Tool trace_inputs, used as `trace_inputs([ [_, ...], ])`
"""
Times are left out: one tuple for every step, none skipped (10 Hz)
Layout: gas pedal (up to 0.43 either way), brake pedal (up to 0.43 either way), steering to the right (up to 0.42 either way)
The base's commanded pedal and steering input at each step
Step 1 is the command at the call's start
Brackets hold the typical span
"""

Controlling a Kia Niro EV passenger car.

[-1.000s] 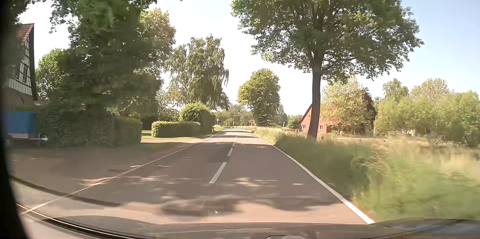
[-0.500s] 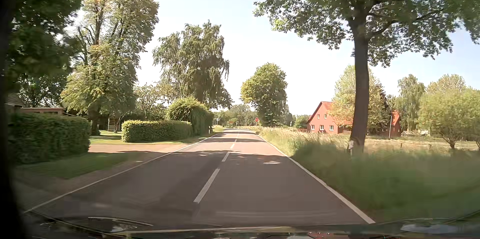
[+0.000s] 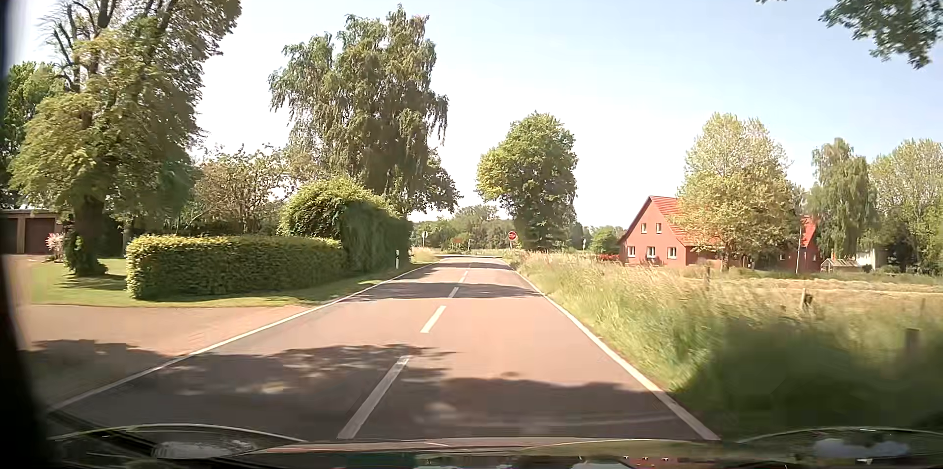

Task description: Follow the waypoints while adhering to traffic rules and regulations

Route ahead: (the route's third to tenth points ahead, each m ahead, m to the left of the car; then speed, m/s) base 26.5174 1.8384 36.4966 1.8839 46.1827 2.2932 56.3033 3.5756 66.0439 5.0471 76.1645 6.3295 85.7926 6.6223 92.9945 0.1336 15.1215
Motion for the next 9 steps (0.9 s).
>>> trace_inputs([
  [0.000, 0.000, -0.008],
  [0.000, 0.000, -0.008],
  [0.000, 0.000, -0.008],
  [0.000, 0.000, -0.008],
  [0.000, 0.000, -0.009],
  [0.000, 0.000, -0.009],
  [0.000, 0.000, -0.009],
  [0.000, 0.000, -0.009],
  [0.000, 0.000, -0.008],
])
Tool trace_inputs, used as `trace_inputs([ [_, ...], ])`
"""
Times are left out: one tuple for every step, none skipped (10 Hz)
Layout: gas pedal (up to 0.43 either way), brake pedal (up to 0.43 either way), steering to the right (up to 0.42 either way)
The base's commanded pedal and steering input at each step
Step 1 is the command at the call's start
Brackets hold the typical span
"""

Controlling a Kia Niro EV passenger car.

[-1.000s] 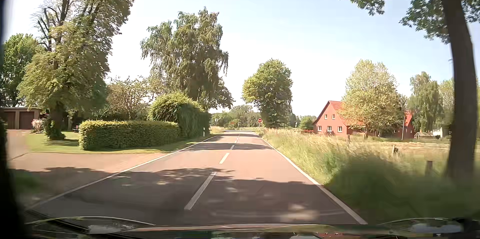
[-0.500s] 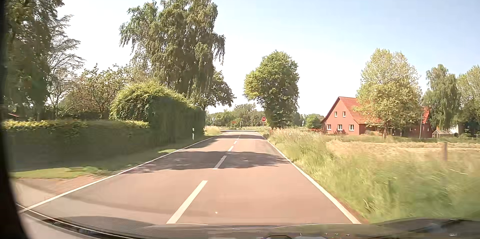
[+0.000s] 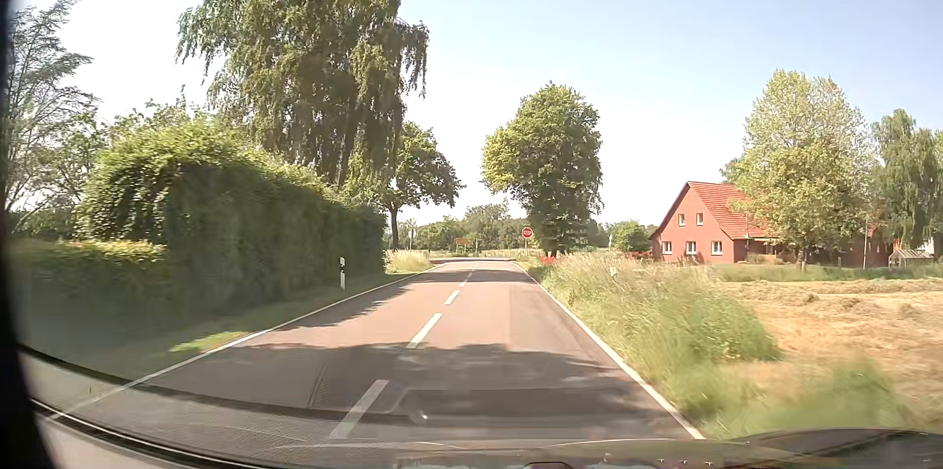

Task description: Follow the waypoints while adhering to traffic rules and regulations

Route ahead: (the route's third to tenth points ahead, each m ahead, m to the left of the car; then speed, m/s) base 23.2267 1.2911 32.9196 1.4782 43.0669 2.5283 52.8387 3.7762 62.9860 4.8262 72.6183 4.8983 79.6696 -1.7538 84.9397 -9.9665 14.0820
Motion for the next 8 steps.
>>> trace_inputs([
  [0.000, 0.000, -0.008],
  [0.000, 0.000, -0.008],
  [0.000, 0.000, -0.008],
  [0.000, 0.000, -0.006],
  [0.000, 0.000, -0.006],
  [0.000, 0.000, -0.005],
  [0.000, 0.000, -0.005],
  [0.000, 0.000, -0.004],
])
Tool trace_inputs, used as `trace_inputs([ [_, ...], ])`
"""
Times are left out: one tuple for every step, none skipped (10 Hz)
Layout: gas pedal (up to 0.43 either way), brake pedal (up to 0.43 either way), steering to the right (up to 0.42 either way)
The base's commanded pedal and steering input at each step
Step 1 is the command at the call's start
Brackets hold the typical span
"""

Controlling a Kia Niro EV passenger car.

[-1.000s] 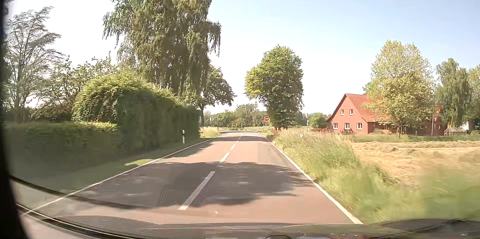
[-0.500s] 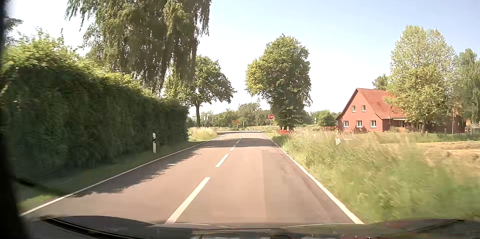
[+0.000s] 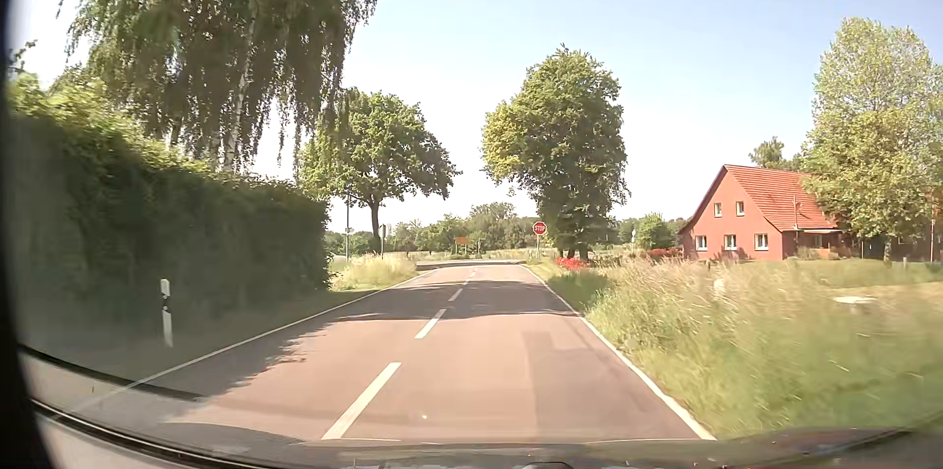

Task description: Follow the waypoints while adhering to traffic rules and regulations

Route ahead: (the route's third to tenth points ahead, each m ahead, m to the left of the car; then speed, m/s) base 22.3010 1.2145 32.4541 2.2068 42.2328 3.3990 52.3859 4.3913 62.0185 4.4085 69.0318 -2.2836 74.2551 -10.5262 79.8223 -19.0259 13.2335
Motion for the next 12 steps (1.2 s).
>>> trace_inputs([
  [0.000, 0.000, -0.004],
  [0.000, 0.006, -0.003],
  [0.000, 0.006, -0.004],
  [0.000, 0.006, -0.004],
  [0.000, 0.012, -0.003],
  [0.000, 0.012, -0.003],
  [0.000, 0.012, -0.003],
  [0.000, 0.018, -0.003],
  [0.000, 0.018, -0.003],
  [0.000, 0.024, -0.003],
  [0.000, 0.030, -0.003],
  [0.000, 0.043, -0.003],
])
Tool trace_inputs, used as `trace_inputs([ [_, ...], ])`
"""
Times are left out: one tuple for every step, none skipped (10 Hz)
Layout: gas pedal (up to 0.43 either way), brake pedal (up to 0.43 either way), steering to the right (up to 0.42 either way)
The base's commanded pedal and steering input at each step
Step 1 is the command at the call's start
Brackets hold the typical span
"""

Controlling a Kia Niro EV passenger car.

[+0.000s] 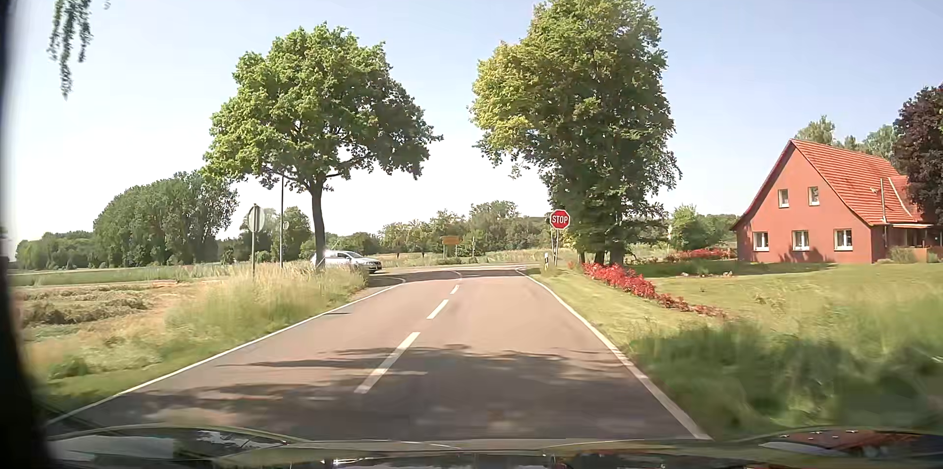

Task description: Follow the waypoints while adhering to traffic rules and regulations

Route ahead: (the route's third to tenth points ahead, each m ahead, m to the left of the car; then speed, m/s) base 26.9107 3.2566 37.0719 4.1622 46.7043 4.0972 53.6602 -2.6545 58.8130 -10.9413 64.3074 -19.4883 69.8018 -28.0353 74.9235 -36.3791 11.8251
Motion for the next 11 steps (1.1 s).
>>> trace_inputs([
  [0.000, 0.061, -0.003],
  [0.000, 0.067, -0.003],
  [0.000, 0.091, -0.003],
  [0.000, 0.091, -0.003],
  [0.000, 0.091, -0.003],
  [0.000, 0.085, -0.003],
  [0.000, 0.085, -0.003],
  [0.000, 0.079, -0.003],
  [0.000, 0.079, -0.003],
  [0.000, 0.079, -0.003],
  [0.000, 0.079, -0.003],
])
